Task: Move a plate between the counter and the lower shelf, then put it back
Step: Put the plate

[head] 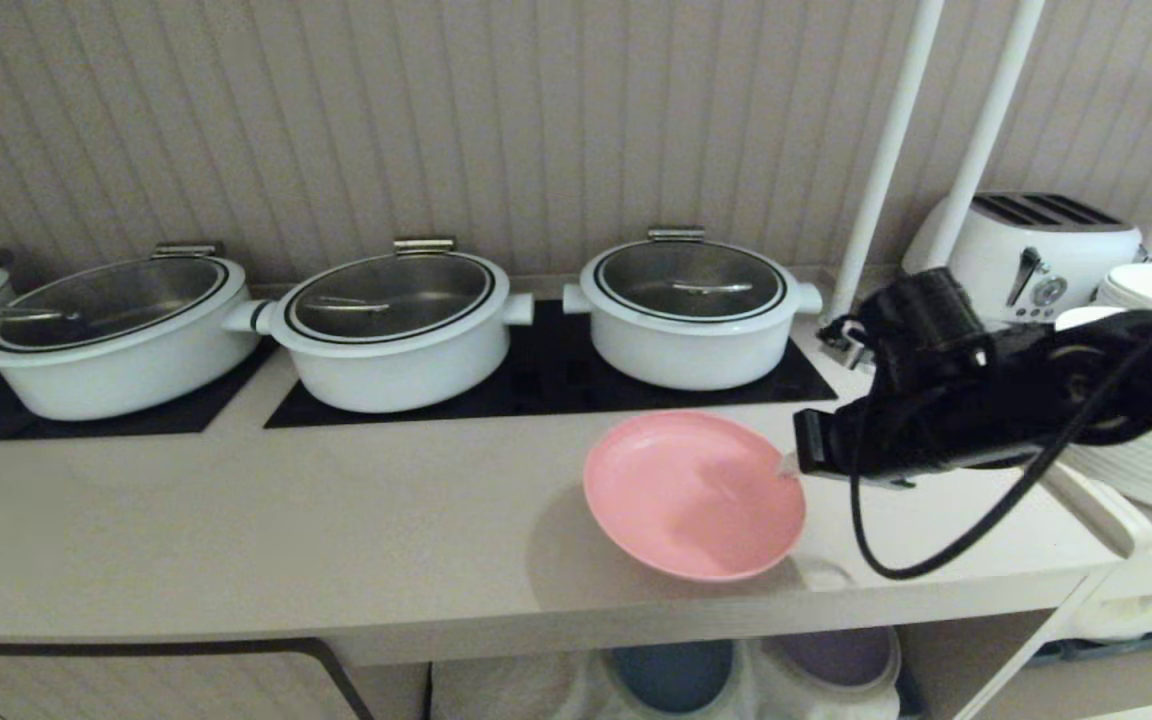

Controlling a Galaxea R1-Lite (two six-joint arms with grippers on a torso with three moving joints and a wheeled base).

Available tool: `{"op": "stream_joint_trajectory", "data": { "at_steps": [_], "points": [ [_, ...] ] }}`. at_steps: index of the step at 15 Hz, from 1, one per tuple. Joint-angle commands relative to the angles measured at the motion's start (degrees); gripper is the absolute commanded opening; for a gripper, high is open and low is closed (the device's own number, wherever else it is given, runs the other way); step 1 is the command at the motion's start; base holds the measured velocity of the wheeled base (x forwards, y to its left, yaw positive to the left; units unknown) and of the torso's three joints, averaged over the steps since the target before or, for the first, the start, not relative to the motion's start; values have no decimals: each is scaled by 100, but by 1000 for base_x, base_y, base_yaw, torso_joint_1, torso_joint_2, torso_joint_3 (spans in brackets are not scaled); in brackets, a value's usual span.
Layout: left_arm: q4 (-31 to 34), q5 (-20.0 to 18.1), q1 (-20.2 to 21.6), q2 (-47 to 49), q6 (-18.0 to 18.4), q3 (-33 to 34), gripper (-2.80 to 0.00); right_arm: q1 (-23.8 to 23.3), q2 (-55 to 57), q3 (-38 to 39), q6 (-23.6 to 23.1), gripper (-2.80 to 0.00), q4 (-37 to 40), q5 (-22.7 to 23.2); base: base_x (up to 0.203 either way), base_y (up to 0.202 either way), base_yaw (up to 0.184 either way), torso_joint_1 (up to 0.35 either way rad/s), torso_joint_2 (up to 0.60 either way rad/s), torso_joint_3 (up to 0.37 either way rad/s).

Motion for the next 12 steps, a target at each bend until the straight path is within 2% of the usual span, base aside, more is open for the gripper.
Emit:
{"op": "stream_joint_trajectory", "data": {
  "at_steps": [1,7,12],
  "points": [
    [-1,0,0,-2,-2,0,-280,65,579,-279,11,-280,8,1,0,0,0,0,0,0],
    [-1,0,0,-2,-10,0,-280,71,1156,-834,193,-280,-1,-58,0,0,0,0,0,0],
    [-1,0,0,-2,-2,0,-280,36,1308,-908,239,-280,-1,-227,0,0,0,0,0,0]
  ]
}}
